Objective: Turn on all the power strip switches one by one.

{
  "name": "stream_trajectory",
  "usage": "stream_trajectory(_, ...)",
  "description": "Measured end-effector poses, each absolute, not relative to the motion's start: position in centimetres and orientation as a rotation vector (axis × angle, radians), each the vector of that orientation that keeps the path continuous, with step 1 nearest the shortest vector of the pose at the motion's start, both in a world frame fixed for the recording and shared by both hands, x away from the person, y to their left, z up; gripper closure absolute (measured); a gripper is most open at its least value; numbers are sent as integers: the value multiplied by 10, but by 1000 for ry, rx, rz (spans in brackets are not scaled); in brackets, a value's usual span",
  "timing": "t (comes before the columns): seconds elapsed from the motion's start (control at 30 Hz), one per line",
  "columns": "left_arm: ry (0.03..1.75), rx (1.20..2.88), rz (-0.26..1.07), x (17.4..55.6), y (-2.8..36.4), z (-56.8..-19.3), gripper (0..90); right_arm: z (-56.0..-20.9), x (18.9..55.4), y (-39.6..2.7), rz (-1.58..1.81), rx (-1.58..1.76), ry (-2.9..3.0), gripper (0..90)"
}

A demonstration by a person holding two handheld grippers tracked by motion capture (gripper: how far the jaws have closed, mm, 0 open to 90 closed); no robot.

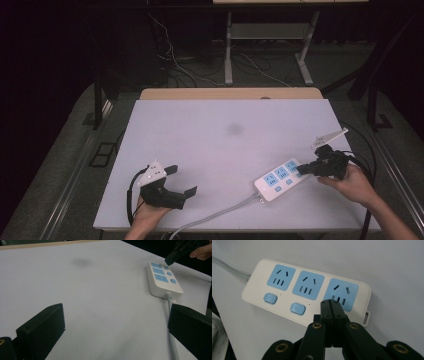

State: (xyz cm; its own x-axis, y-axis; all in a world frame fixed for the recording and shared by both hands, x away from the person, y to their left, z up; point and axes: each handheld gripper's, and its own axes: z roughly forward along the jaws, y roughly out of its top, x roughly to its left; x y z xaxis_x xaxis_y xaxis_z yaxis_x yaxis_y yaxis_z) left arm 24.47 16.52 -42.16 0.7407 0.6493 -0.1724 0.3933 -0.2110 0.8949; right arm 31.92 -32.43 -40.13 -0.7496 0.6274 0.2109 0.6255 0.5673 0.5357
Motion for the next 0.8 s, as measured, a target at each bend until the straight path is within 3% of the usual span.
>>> stream_trajectory(0.8, 814, 1836, 297, 245, 165, -422, 0, -407, 320, -322, 908, 1094, 2808, 900)
